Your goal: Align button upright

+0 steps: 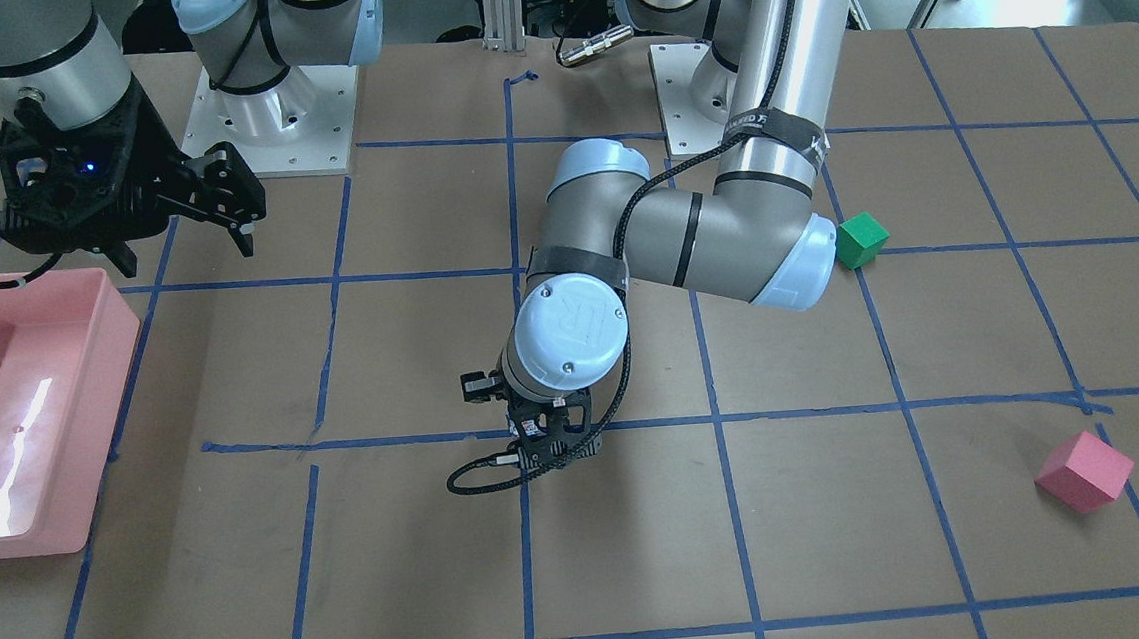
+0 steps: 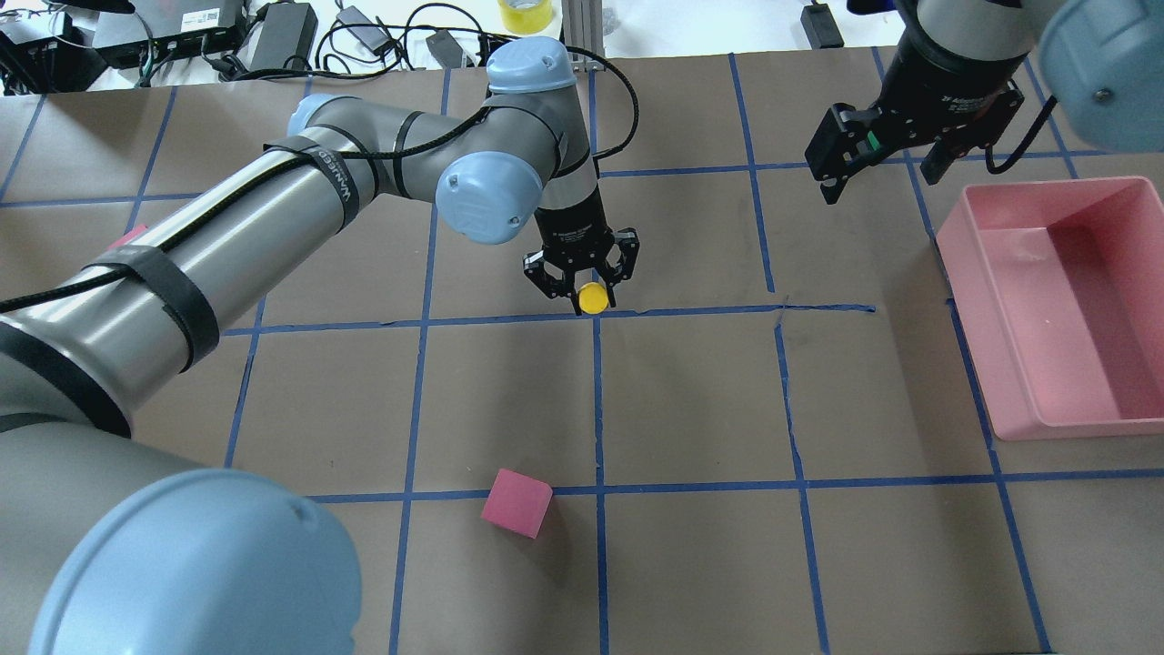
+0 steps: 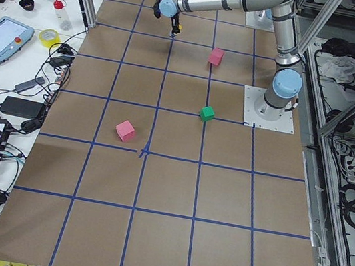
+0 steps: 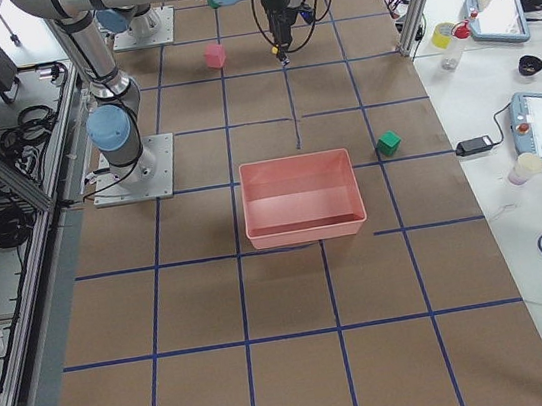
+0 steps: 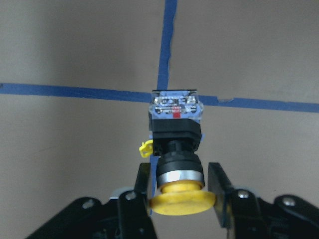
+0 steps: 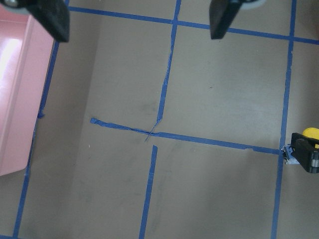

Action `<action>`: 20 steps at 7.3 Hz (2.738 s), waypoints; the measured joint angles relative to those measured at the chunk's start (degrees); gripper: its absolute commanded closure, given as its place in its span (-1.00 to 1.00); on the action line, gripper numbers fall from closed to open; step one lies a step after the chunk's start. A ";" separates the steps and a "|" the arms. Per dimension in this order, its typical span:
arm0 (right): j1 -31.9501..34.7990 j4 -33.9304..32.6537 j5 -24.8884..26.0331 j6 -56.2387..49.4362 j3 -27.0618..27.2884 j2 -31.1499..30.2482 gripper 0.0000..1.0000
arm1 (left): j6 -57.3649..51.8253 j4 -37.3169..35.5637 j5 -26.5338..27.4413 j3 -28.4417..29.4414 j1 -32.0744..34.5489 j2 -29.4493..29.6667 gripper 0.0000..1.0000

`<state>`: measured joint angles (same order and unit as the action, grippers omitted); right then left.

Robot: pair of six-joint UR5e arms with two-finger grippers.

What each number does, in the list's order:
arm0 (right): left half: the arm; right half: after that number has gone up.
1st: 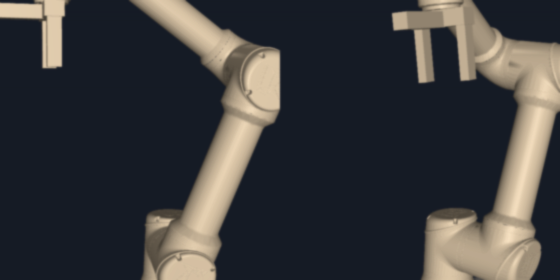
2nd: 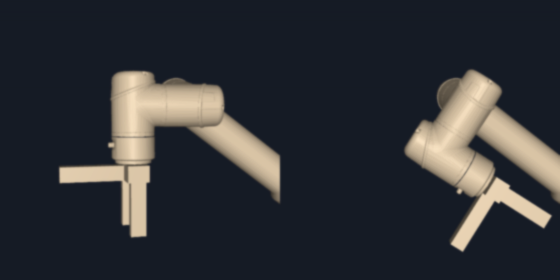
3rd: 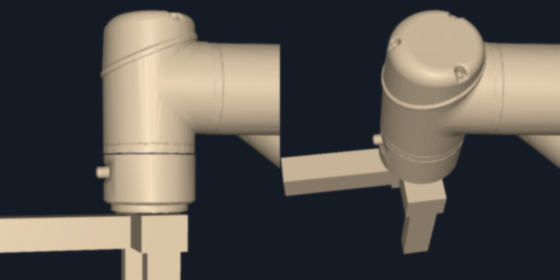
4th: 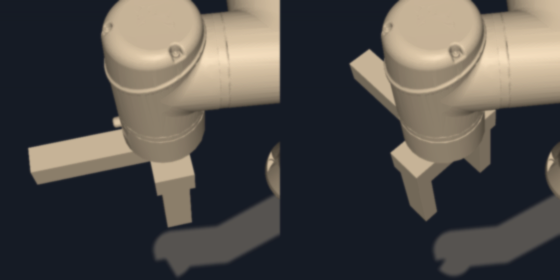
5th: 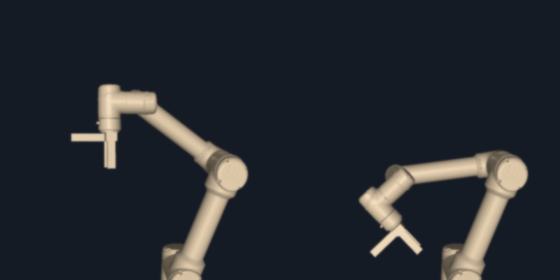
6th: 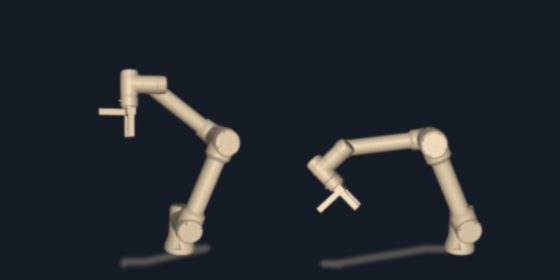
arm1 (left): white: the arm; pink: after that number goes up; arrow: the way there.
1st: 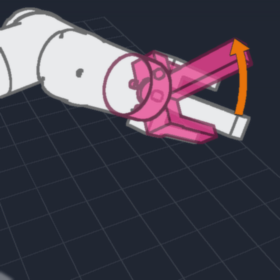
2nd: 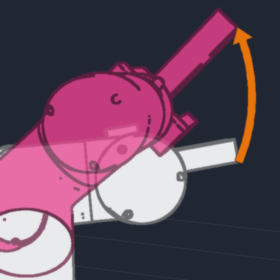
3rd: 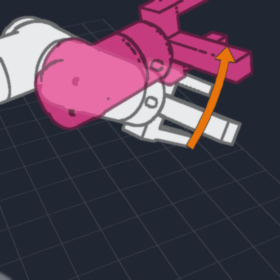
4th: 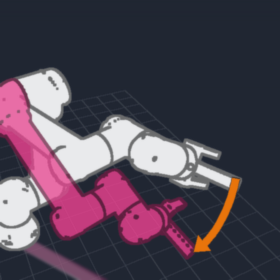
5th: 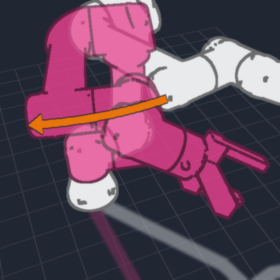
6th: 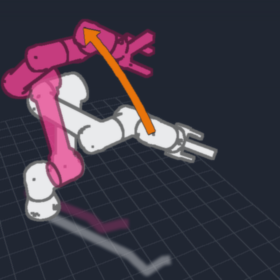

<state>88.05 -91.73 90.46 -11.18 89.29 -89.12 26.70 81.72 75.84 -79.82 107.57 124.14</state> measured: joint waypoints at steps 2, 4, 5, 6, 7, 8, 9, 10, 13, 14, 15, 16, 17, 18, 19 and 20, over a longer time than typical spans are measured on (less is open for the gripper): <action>-0.01 0.05 0.11 0.00 -0.02 0.00 -1.00 | 2.14 7.60 -3.38 5.97 -0.70 2.96 0.62; -0.02 0.06 0.20 0.02 0.00 0.00 -1.00 | 2.68 11.38 -6.09 7.76 -2.23 4.87 0.59; -0.02 0.04 0.23 0.02 0.01 0.00 -1.00 | 2.72 11.86 -6.47 7.98 -2.67 5.58 0.58; -0.03 0.00 0.20 0.00 0.00 -0.02 -1.00 | 2.74 11.92 -6.59 8.14 -2.87 6.11 0.58; -0.03 -0.02 0.17 -0.04 -0.02 -0.04 -1.00 | 2.74 11.91 -6.73 8.28 -2.93 6.52 0.51; -0.03 -0.02 0.20 -0.06 -0.01 -0.03 -1.00 | 2.77 11.82 -6.85 8.30 -2.94 6.80 0.50; -0.02 -0.03 0.23 -0.05 0.00 -0.01 -1.00 | 2.80 11.51 -7.04 8.30 -2.94 6.97 0.46; -0.01 -0.03 0.24 -0.03 0.01 -0.01 -1.00 | 2.80 11.20 -7.24 8.22 -2.95 7.04 0.28; -0.03 -0.03 0.32 -0.03 0.01 0.00 -1.00 | 2.73 10.95 -7.39 7.85 -2.97 7.06 -0.71; -0.02 -0.03 0.33 -0.05 0.01 0.02 -1.00 | 2.69 10.93 -7.38 7.80 -2.93 6.98 -0.80; -0.03 -0.03 0.33 -0.06 0.01 0.03 -1.00 | 2.60 10.94 -7.28 7.74 -2.90 6.54 -0.85; -0.06 -0.03 0.33 -0.07 0.01 0.04 -1.00 | 2.33 11.04 -6.92 7.61 -2.91 5.31 -0.87; -0.06 -0.05 0.33 -0.07 0.01 0.04 -1.00 | 1.37 11.34 -5.34 7.39 -3.10 3.10 -0.87; -0.05 -0.06 0.35 -0.07 0.01 0.04 -1.00 | -1.13 12.82 -2.53 6.99 -3.79 -0.05 -0.84; -0.05 -0.06 0.37 -0.07 0.01 0.04 -1.00 | -5.44 15.37 -0.19 6.15 -4.88 -3.97 -0.83; -0.06 -0.08 0.35 -0.07 0.01 0.04 -1.00 | -10.92 17.38 2.78 4.73 -5.89 -8.69 -0.82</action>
<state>87.99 -91.80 90.81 -11.25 89.30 -89.08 15.78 99.09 78.62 -75.09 101.68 115.45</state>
